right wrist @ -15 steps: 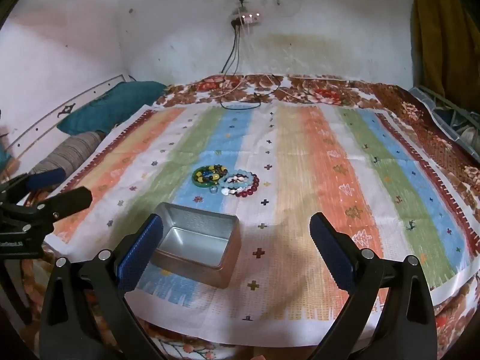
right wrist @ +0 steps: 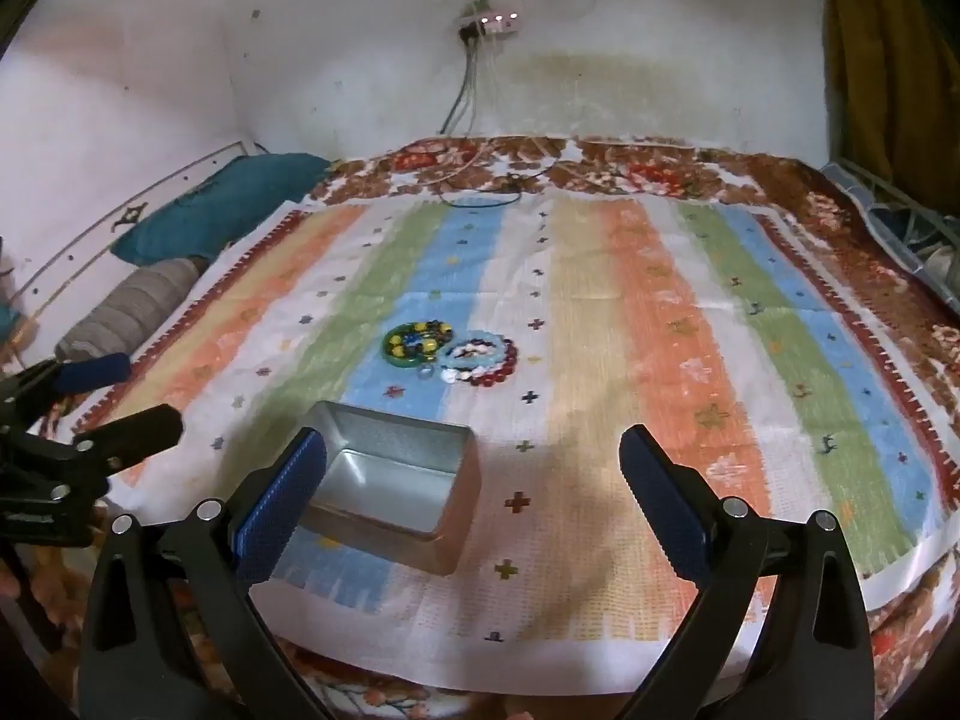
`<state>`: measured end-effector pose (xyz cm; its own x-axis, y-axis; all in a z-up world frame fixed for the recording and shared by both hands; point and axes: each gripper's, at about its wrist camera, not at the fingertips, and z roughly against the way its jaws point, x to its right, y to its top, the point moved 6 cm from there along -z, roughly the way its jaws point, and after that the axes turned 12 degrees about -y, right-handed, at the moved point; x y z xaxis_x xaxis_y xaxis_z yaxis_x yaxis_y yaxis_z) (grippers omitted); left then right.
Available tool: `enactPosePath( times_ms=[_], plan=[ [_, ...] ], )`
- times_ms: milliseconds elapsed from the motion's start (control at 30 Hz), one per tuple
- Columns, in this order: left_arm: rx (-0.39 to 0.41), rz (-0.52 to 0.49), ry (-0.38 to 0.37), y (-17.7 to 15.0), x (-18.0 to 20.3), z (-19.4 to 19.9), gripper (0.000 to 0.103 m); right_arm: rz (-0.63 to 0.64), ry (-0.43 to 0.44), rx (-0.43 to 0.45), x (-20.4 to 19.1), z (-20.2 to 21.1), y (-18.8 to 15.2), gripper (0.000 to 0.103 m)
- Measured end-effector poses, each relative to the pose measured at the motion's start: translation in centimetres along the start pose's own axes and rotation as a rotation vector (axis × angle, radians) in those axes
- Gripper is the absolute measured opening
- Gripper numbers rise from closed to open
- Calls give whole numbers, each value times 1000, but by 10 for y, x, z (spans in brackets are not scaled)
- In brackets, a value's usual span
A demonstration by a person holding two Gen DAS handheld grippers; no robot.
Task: Organize jewelry
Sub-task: 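Move both tools toward the pile of bead bracelets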
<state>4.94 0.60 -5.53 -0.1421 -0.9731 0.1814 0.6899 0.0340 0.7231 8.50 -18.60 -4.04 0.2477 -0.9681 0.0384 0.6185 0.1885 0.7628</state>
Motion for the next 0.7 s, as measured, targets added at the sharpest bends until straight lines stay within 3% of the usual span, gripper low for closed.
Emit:
enactPosePath(
  times_ms=[333, 700],
  plan=[
    [-14, 12, 41, 1, -3, 1, 97, 9, -9, -22, -2, -4, -1, 99],
    [-28, 66, 25, 1, -10, -1, 97, 12, -20, -37, 0, -9, -3, 99]
  ],
)
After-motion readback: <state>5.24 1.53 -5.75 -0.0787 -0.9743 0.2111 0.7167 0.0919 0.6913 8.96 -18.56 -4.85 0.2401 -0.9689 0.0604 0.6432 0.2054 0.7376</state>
